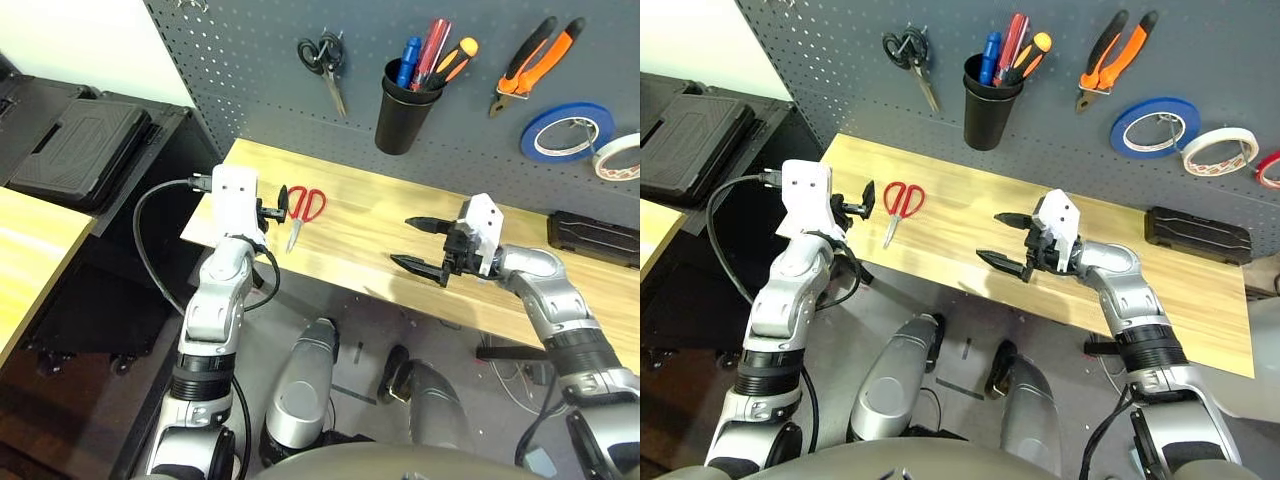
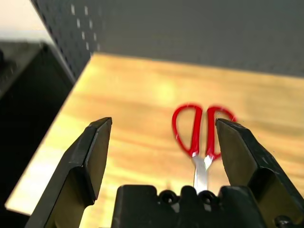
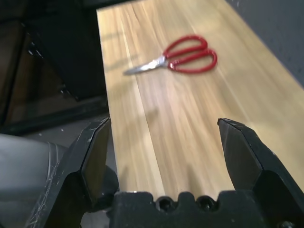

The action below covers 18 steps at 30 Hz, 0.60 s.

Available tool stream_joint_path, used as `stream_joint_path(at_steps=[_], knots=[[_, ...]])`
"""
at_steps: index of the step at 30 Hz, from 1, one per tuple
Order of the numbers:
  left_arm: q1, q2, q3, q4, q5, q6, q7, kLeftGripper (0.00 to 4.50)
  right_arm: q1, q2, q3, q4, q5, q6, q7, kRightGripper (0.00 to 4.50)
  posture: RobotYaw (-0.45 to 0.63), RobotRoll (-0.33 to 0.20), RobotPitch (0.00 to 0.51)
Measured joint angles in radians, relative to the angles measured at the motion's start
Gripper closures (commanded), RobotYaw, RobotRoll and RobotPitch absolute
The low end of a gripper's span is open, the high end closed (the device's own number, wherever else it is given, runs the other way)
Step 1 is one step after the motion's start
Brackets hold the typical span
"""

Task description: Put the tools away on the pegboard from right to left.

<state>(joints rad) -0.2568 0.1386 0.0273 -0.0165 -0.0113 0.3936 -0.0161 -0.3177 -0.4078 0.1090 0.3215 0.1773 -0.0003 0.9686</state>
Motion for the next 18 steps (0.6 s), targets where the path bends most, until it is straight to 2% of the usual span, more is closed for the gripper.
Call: stream_joint_path(at_steps=[11, 18], knots=[[-0.149, 0.0, 0.033, 0.315, -0.013, -0.098, -0.027, 0.05, 0.038, 0.033, 0.043, -0.006, -0.079, 0.004, -0.104, 0.0, 0.32, 0.0, 0.329], [-0.24, 0.018, 0.053, 0.542, -0.015, -0.18, -0.03, 0.05, 0.099, 0.03, 0.06, -0.088, -0.102, 0.038, -0.15, 0.0, 0.26, 0.0, 0.345]])
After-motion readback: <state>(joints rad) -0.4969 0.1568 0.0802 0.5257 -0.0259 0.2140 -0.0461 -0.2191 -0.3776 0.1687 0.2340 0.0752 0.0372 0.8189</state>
